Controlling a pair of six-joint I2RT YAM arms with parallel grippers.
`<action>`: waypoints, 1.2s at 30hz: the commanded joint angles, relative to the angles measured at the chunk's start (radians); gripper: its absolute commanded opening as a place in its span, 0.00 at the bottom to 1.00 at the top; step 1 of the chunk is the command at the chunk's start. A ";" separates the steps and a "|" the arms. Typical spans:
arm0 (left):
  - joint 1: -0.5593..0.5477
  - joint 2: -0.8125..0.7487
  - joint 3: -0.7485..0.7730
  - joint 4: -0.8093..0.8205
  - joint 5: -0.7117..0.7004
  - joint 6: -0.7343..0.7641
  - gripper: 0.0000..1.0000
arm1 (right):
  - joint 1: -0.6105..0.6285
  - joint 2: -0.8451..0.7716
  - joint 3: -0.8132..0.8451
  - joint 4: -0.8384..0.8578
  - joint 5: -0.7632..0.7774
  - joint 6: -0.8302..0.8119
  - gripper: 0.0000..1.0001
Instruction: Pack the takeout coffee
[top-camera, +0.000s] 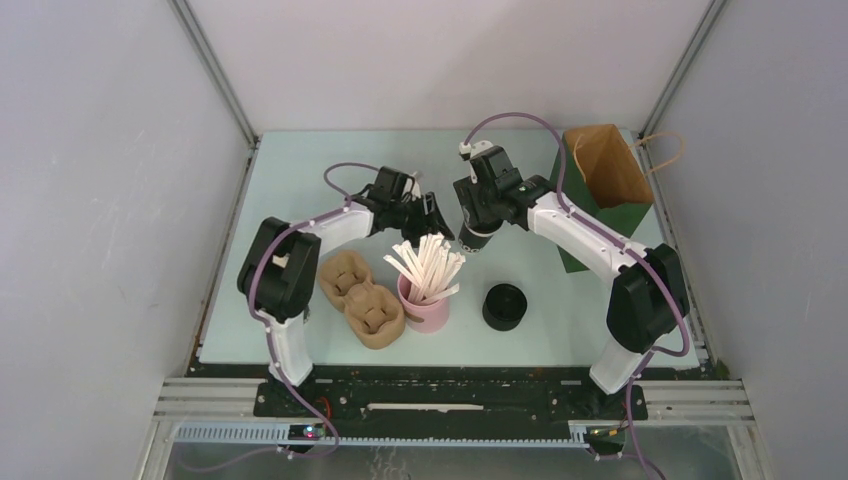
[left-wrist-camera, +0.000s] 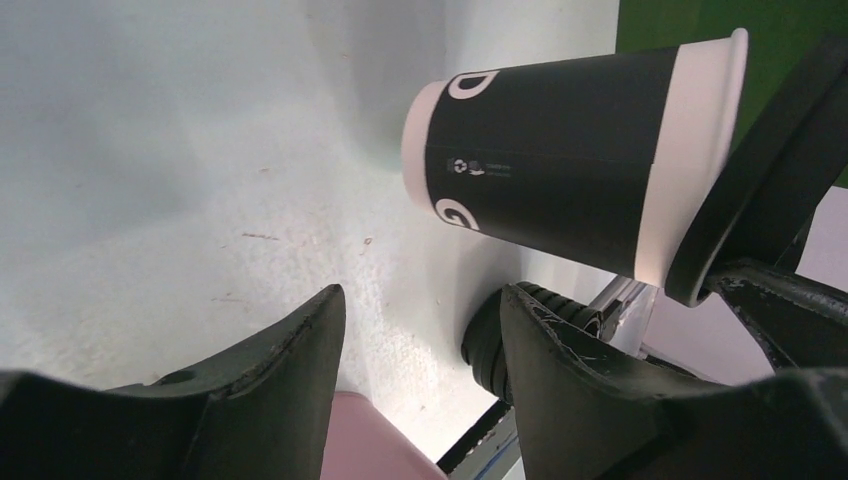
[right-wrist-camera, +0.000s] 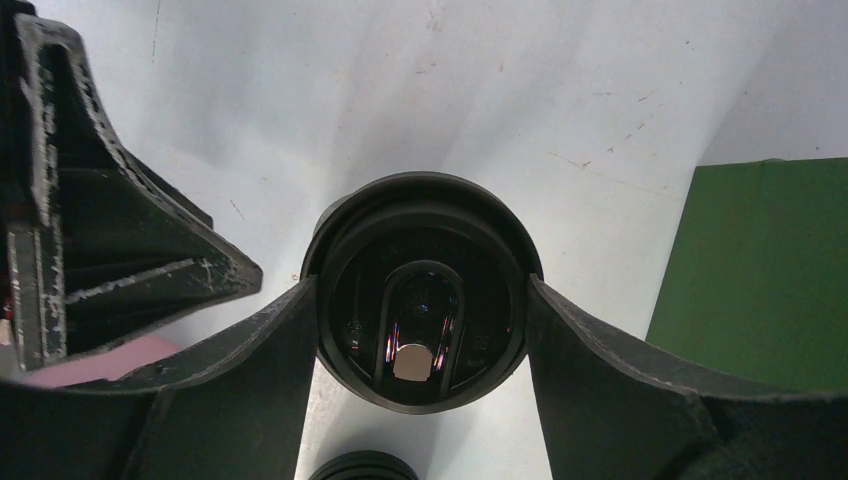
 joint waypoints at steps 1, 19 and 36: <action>-0.019 0.020 0.076 0.034 0.021 -0.012 0.63 | 0.008 -0.032 0.004 0.034 0.015 0.018 0.56; -0.028 0.133 0.138 0.060 0.001 -0.038 0.64 | 0.010 -0.011 0.006 0.038 -0.012 0.020 0.56; -0.035 0.190 0.176 0.059 -0.010 -0.042 0.64 | -0.001 -0.002 0.006 0.041 -0.088 0.045 0.56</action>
